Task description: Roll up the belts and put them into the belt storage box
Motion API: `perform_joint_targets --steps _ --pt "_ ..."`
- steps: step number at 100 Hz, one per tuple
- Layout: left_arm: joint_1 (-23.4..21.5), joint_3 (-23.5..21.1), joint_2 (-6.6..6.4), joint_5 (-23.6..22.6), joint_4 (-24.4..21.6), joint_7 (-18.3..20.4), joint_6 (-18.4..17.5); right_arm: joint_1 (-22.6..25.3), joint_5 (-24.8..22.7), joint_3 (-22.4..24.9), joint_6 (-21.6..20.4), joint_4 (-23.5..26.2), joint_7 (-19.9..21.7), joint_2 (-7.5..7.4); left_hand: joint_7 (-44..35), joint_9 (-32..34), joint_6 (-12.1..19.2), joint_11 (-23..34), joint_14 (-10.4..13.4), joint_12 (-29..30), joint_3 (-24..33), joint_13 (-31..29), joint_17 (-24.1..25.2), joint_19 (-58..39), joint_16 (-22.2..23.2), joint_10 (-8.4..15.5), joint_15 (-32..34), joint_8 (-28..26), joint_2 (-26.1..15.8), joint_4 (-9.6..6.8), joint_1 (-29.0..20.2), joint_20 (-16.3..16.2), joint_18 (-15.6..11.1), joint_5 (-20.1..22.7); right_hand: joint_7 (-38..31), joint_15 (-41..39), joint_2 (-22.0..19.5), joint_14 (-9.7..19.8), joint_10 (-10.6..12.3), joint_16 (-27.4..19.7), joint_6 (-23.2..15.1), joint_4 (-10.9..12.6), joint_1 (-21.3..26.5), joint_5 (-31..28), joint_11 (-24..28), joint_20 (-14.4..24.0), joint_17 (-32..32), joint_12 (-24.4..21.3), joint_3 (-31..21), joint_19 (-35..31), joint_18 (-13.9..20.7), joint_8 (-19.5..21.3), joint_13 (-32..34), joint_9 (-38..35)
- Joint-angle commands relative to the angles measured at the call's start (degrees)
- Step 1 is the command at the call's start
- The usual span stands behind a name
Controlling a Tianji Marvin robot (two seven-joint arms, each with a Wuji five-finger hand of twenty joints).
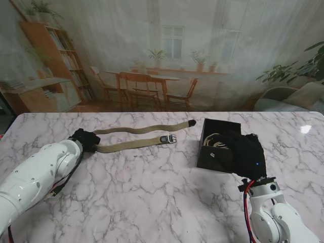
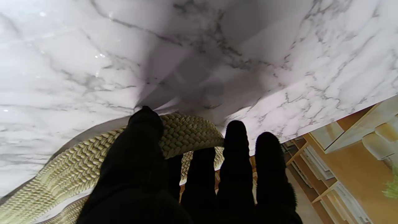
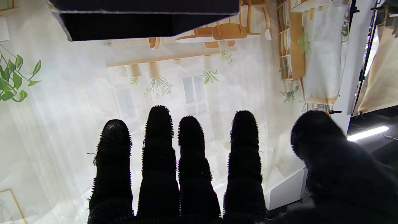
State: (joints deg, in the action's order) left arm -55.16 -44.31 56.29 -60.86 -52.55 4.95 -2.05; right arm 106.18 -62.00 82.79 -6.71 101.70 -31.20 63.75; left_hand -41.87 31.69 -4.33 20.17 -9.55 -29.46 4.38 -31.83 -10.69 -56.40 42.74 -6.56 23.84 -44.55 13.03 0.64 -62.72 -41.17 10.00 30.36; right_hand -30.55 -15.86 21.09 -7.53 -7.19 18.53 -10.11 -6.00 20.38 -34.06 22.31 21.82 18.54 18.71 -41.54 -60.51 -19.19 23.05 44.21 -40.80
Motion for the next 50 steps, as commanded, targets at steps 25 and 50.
perform_joint_targets --steps 25,50 --pt "-13.31 -17.08 -1.53 -13.25 -14.84 5.75 -10.71 0.11 -0.42 -0.10 -0.62 0.30 0.57 -0.09 -6.60 12.63 3.95 2.18 -0.37 -12.23 0.73 -7.93 -3.47 -3.75 0.73 1.89 4.07 1.62 2.04 -0.76 -3.97 0.85 1.65 4.33 0.60 0.42 -2.25 -1.02 -0.17 0.85 1.33 1.79 1.68 -0.99 0.36 0.95 -0.83 0.39 1.18 0.11 -1.01 0.96 -1.36 -0.99" --pt "-25.36 -29.52 -1.62 -21.10 -27.37 5.08 -18.61 0.17 -2.33 -0.64 -2.24 1.90 3.98 -0.84 -6.44 12.41 4.63 1.04 -0.01 -11.94 0.72 -7.85 -3.36 -3.36 -0.06 2.67 2.56 1.10 1.97 -0.72 -3.93 1.15 1.65 3.93 0.79 0.35 -2.07 -1.30 0.13 0.92 1.37 1.76 1.53 -0.95 0.45 0.96 -0.77 0.63 1.34 0.19 -1.14 0.91 -0.78 -2.52"
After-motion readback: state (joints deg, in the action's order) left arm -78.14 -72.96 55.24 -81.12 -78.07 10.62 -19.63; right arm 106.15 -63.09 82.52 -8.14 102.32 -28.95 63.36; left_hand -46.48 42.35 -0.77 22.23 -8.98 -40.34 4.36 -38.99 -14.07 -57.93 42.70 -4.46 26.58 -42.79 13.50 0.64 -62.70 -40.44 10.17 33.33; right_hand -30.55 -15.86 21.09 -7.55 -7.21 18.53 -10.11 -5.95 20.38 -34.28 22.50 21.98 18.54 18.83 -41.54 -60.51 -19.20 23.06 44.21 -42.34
